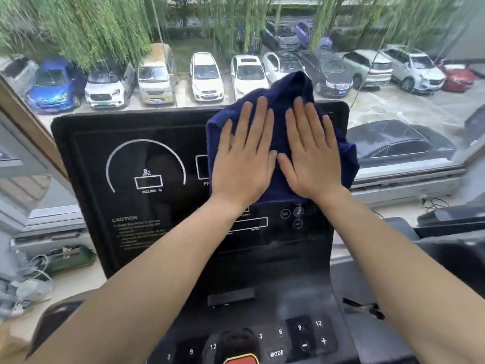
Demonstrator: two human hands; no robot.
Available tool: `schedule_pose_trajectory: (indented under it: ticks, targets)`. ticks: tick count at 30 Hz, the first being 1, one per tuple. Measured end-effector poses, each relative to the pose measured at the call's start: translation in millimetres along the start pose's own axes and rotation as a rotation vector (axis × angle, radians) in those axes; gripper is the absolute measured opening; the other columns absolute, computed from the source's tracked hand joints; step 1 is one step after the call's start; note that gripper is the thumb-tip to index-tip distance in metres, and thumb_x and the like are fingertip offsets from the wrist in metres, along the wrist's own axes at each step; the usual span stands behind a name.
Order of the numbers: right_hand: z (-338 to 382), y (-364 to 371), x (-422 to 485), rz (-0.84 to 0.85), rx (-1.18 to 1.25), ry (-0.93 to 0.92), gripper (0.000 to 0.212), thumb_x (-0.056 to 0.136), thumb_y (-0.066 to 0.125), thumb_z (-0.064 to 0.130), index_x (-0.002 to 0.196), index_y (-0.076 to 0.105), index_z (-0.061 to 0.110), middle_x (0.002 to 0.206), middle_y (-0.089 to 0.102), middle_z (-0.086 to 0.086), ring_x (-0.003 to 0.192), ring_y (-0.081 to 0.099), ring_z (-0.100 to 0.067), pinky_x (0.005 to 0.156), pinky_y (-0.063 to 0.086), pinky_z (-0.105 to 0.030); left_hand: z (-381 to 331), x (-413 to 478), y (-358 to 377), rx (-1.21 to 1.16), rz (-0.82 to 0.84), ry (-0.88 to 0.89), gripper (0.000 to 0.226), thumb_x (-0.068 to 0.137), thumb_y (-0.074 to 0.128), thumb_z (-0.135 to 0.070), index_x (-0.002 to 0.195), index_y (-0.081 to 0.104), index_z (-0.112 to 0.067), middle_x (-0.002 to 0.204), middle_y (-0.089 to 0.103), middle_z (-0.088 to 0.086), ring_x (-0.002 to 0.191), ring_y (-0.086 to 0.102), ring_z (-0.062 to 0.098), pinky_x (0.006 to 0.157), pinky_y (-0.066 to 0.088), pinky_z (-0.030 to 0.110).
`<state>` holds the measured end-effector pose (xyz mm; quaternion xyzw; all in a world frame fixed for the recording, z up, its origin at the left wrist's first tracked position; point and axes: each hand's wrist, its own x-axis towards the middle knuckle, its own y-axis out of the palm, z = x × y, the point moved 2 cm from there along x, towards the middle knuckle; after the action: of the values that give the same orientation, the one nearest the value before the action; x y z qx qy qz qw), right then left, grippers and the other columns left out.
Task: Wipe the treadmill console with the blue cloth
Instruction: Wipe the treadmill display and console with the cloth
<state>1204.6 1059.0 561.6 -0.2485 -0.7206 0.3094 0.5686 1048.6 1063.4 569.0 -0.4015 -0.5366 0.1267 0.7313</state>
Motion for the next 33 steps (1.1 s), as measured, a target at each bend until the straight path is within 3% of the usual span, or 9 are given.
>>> schedule_pose_trajectory:
  ticks: [6,9,14,21,25,30,33]
  targets:
    - [-23.2,22.4,-70.8,-0.004,0.052,0.209,0.071,0.100,0.032,0.040,0.154,0.020,-0.003,0.161,0.019,-0.027,0.151,0.013,-0.036,0.124,0.003,-0.047,-55.2,-26.1,30.2,-0.014,0.065,0.155,0.063,0.106,0.033,-0.035,0.159,0.014,-0.007,0.167,0.010,0.011,0.154,0.010,0.027,0.123,0.003,0.045]
    - [2.5,34.7,-117.4,0.080,0.026,0.175,0.072,0.096,0.036,0.039,0.151,0.022,-0.004,0.157,0.028,-0.029,0.148,0.016,-0.036,0.122,-0.004,-0.042,-54.5,-83.5,42.1,0.023,0.139,0.236,0.065,0.106,0.032,-0.038,0.159,0.009,-0.008,0.167,0.004,0.009,0.154,0.009,0.024,0.123,0.003,0.044]
    - [64.2,40.4,-123.5,0.128,0.036,0.010,0.065,0.095,0.038,0.038,0.145,0.029,-0.003,0.145,0.048,-0.029,0.142,0.025,-0.038,0.122,-0.001,-0.043,-4.7,-136.4,41.4,0.112,0.163,0.244,0.068,0.105,0.031,-0.042,0.159,0.003,-0.011,0.165,-0.002,0.007,0.154,0.005,0.021,0.122,-0.003,0.044]
    - [182.2,28.5,-43.5,0.065,0.021,-0.290,0.071,0.099,0.040,0.042,0.153,0.023,0.000,0.158,0.035,-0.018,0.149,0.019,-0.030,0.123,0.001,-0.044,127.1,-172.2,-0.3,0.127,0.068,0.073,0.065,0.104,0.036,-0.041,0.157,0.016,-0.009,0.162,0.014,0.010,0.150,0.019,0.026,0.123,0.001,0.044]
    - [254.7,25.4,-13.5,0.043,0.052,-0.322,0.069,0.101,0.037,0.039,0.156,0.021,0.002,0.163,0.025,-0.016,0.152,0.019,-0.028,0.124,0.002,-0.044,189.6,-199.3,-13.2,0.175,0.053,-0.055,0.064,0.104,0.034,-0.037,0.157,0.014,-0.006,0.162,0.015,0.014,0.154,0.001,0.026,0.122,-0.003,0.046]
    - [285.1,39.2,-56.9,0.103,0.031,-0.442,0.071,0.101,0.038,0.039,0.155,0.011,0.002,0.164,0.012,-0.012,0.152,0.018,-0.025,0.124,-0.007,-0.042,182.9,-260.4,-4.7,0.142,0.128,-0.136,0.064,0.103,0.032,-0.037,0.154,0.018,0.000,0.160,0.020,0.022,0.154,-0.006,0.029,0.123,0.001,0.049]
    - [277.2,43.8,-71.1,0.112,0.015,-0.557,0.072,0.100,0.041,0.041,0.156,0.018,0.003,0.162,0.007,-0.010,0.153,0.017,-0.023,0.124,-0.006,-0.042,167.5,-278.9,-3.2,0.139,0.173,-0.131,0.070,0.100,0.037,-0.038,0.153,0.016,0.002,0.158,0.018,0.024,0.152,0.006,0.037,0.122,0.006,0.050]
